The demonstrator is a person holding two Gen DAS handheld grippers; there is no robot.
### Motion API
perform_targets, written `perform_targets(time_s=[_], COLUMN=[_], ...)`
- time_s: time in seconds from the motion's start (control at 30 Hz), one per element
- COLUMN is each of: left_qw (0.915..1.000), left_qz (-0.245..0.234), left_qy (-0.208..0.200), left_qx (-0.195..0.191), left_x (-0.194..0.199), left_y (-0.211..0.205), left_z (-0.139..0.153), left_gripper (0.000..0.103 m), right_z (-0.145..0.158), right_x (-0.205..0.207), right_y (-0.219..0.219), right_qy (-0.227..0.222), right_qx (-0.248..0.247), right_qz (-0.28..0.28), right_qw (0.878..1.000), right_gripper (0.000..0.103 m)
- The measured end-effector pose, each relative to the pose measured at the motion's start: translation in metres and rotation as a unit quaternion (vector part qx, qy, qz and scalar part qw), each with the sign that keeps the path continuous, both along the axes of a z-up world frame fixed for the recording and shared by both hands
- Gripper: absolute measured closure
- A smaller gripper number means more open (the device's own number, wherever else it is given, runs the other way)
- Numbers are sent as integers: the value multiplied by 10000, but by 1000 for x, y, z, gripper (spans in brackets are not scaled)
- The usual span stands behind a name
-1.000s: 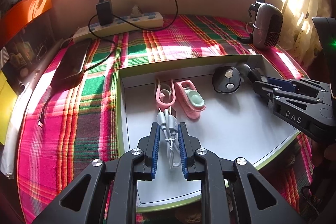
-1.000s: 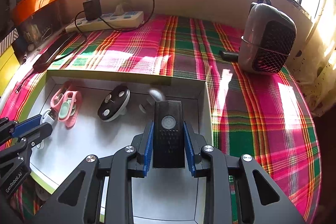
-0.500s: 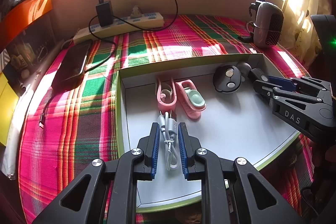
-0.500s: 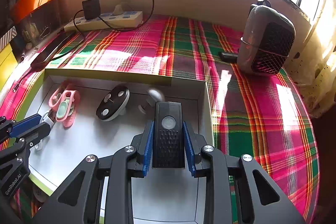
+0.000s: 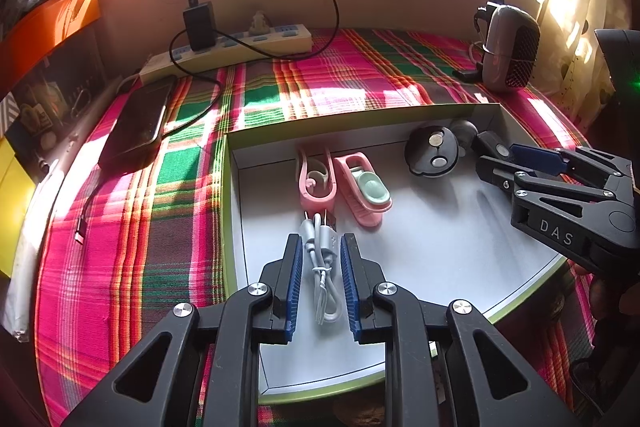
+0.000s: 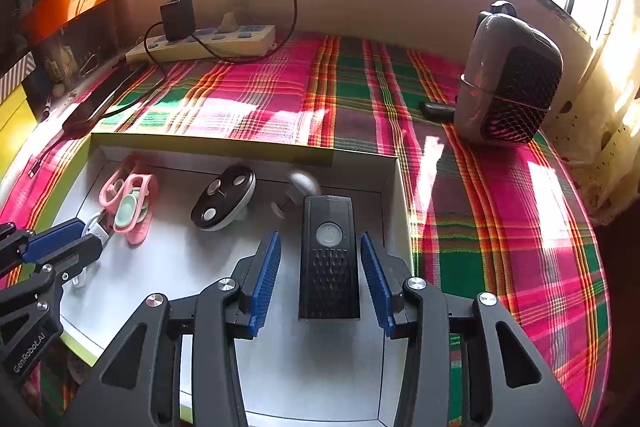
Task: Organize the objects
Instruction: 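Open right gripper releasing remote while left gripper releases cable in tray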
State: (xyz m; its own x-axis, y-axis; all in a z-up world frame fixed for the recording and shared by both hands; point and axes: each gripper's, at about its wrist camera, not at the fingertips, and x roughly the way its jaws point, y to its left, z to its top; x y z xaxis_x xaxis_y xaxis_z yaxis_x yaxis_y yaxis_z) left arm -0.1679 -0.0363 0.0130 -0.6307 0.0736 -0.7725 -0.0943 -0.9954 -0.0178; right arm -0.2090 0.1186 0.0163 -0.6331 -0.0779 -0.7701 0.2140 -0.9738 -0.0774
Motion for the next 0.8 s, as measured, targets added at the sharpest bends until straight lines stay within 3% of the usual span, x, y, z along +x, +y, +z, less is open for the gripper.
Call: perform_targets(time_s=[0.8], left_qw=[9996], left_qz=[169], left_qy=[219], left_qx=[81], left_x=[27], left_y=[-4], left_z=[17], left_gripper=[76], right_z=[15], right_x=[31], right_y=[2], right_qy=[210], right_qx=[-199], right_qz=[-29], right_qw=[9996], right_gripper=[59])
